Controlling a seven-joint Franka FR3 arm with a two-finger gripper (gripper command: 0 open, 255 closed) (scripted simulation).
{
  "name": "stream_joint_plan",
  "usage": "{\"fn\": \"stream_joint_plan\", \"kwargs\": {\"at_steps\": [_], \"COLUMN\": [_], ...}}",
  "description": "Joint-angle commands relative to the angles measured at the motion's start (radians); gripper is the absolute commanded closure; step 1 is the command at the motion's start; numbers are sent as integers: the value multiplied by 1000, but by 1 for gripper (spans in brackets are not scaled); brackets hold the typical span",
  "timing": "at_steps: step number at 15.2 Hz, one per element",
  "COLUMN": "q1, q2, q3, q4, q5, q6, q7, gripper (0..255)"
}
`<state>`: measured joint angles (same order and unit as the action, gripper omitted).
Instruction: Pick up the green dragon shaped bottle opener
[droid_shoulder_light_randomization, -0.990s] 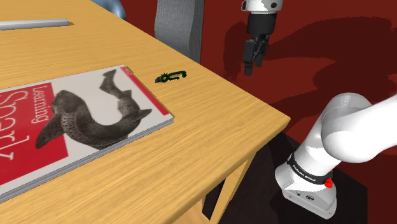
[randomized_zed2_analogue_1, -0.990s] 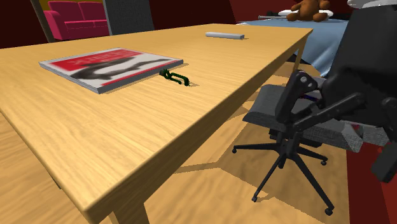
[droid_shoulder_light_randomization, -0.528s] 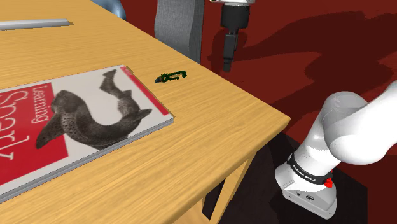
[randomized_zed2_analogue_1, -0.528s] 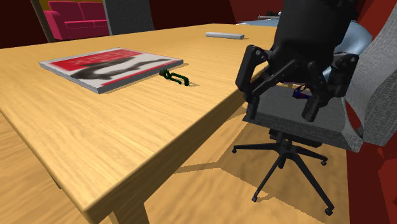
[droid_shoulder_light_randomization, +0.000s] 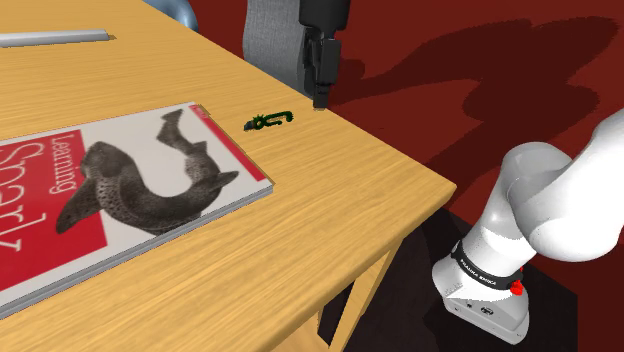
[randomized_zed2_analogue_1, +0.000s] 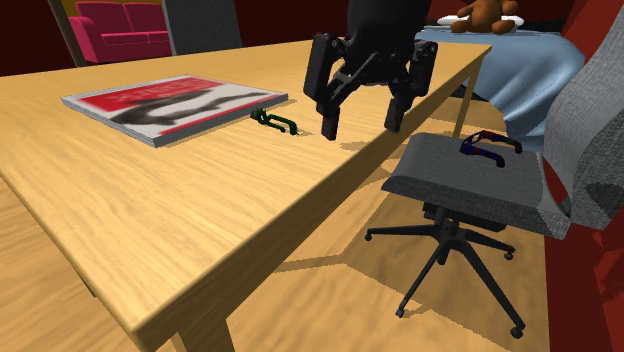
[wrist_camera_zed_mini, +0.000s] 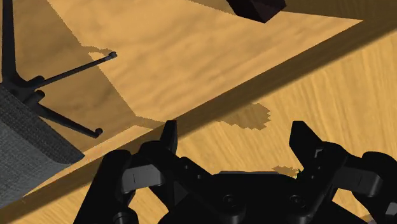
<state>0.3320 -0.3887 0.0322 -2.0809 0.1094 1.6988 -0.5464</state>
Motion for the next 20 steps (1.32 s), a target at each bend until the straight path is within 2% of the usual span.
{"fn": "stream_joint_plan", "kwargs": {"at_steps": [1, 8, 17, 18, 20], "q1": [34, 135, 136, 136, 136], "q2": [16, 66, 53, 53, 53], "q3": [12, 52, 55, 55, 55], "q4": [32, 134, 20, 19, 20], "q5": [15, 60, 65, 65, 65], "q6": [4, 14, 114, 114, 114], "q7": [-69, -287, -301, -301, -302], "gripper": [0, 0, 0, 255, 255]}}
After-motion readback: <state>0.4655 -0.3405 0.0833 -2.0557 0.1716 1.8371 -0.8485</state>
